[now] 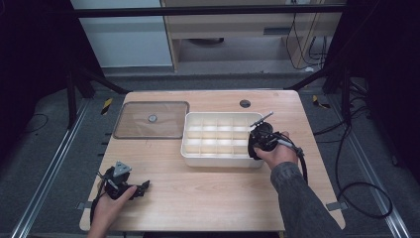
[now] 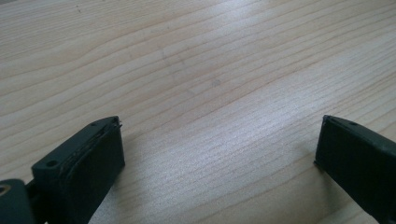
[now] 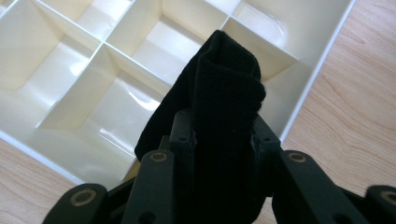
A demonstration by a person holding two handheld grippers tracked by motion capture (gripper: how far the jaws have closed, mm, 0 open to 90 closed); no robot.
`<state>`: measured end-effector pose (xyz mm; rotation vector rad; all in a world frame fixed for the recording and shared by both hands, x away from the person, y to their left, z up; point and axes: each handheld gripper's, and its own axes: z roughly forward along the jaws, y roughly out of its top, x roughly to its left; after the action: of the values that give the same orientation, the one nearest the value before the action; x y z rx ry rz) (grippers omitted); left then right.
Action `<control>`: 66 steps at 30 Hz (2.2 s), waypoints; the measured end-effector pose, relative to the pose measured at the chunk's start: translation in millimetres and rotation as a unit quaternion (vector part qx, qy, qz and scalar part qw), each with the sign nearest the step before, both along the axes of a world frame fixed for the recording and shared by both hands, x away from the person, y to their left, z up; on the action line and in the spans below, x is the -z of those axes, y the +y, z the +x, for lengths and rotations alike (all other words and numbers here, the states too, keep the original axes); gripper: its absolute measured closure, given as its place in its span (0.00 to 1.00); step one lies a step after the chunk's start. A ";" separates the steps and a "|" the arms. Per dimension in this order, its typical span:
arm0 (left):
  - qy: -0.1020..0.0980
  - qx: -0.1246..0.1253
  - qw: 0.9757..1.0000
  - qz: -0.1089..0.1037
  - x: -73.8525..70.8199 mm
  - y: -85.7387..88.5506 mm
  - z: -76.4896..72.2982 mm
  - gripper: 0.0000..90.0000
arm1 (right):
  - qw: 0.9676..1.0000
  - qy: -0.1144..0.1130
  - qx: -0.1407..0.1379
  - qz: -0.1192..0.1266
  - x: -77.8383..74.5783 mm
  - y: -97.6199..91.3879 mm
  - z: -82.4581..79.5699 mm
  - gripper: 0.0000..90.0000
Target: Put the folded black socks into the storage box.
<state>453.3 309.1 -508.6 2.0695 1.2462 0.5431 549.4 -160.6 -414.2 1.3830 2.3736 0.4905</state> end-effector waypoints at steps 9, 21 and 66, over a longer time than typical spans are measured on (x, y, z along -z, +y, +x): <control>0.000 0.000 1.000 0.000 0.0 0.0 0.0 0.00 | 1.000 0.008 -0.002 -0.007 1.5 1.2 1.0 0.77; 0.000 0.000 1.000 0.000 0.0 0.0 0.1 0.00 | 0.999 0.034 0.000 -0.014 8.3 2.7 0.6 0.78; 0.001 0.002 1.000 0.002 -0.2 0.2 0.3 0.00 | 0.999 -0.018 -0.021 0.043 -55.4 -12.1 -20.4 0.72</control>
<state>453.6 309.2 -508.4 2.0752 1.2434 0.5433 529.0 -172.7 -358.8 1.3513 2.3832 0.6301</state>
